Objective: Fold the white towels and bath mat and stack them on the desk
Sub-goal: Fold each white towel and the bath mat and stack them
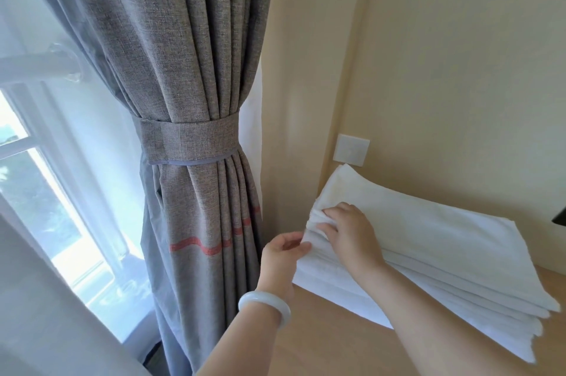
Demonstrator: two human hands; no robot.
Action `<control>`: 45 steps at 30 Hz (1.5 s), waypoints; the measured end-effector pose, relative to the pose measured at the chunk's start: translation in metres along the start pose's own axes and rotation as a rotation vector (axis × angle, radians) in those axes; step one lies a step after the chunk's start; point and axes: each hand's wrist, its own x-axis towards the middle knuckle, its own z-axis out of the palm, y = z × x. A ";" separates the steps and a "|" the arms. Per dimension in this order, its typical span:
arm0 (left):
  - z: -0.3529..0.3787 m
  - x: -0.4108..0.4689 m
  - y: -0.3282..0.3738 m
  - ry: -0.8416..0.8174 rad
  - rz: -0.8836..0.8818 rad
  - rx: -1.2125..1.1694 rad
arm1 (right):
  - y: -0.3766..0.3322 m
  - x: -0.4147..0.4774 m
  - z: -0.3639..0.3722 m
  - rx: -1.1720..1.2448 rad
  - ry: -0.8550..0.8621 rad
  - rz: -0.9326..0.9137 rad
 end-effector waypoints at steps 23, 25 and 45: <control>-0.006 0.007 -0.003 0.026 0.057 0.114 | 0.003 -0.011 0.018 -0.337 0.028 -0.207; -0.006 0.008 0.000 0.029 0.009 0.068 | 0.003 -0.012 0.016 -0.372 0.007 -0.216; -0.005 0.000 0.009 0.156 -0.143 -0.186 | -0.007 -0.014 0.021 -0.311 0.023 -0.080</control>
